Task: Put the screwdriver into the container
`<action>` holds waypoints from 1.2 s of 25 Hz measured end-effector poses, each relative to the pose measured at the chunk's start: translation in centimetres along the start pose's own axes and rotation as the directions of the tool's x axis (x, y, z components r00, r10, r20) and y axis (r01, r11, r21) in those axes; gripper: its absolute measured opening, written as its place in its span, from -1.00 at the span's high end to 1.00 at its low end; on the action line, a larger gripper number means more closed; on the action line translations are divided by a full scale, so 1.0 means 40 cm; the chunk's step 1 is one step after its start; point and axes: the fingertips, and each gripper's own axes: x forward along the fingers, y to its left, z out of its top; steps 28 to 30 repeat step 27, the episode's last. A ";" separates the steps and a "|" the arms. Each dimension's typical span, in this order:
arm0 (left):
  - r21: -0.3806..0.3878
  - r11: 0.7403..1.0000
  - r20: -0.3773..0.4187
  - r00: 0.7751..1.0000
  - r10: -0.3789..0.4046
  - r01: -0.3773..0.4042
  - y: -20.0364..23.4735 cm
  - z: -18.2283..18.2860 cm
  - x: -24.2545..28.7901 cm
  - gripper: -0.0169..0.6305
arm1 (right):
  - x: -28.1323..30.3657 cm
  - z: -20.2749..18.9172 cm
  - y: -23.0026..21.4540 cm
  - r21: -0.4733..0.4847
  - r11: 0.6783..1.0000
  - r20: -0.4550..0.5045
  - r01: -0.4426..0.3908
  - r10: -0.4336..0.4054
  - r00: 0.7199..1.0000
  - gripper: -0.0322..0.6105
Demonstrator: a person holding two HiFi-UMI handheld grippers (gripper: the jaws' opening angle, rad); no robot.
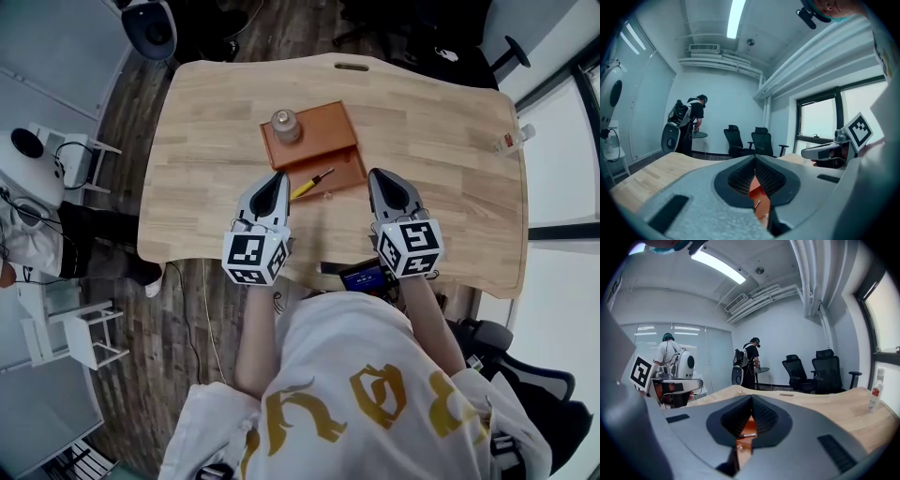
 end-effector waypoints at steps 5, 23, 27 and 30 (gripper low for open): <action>-0.052 0.998 0.020 0.999 -0.029 0.030 0.000 -0.007 -0.012 0.92 | -0.001 -0.014 0.010 0.003 1.000 -0.027 0.004 -0.004 1.000 0.87; -0.102 0.994 -0.022 0.999 -0.050 0.047 0.026 -0.043 0.018 0.91 | 0.018 0.023 0.009 0.042 0.999 0.002 -0.031 0.031 1.000 0.87; -0.098 0.994 -0.029 0.998 -0.049 0.046 0.028 -0.052 0.037 0.91 | 0.040 0.007 -0.005 0.032 0.999 -0.013 -0.032 0.032 0.999 0.87; -0.098 0.994 -0.029 0.998 -0.049 0.046 0.028 -0.052 0.037 0.91 | 0.040 0.007 -0.005 0.032 0.999 -0.013 -0.032 0.032 0.999 0.87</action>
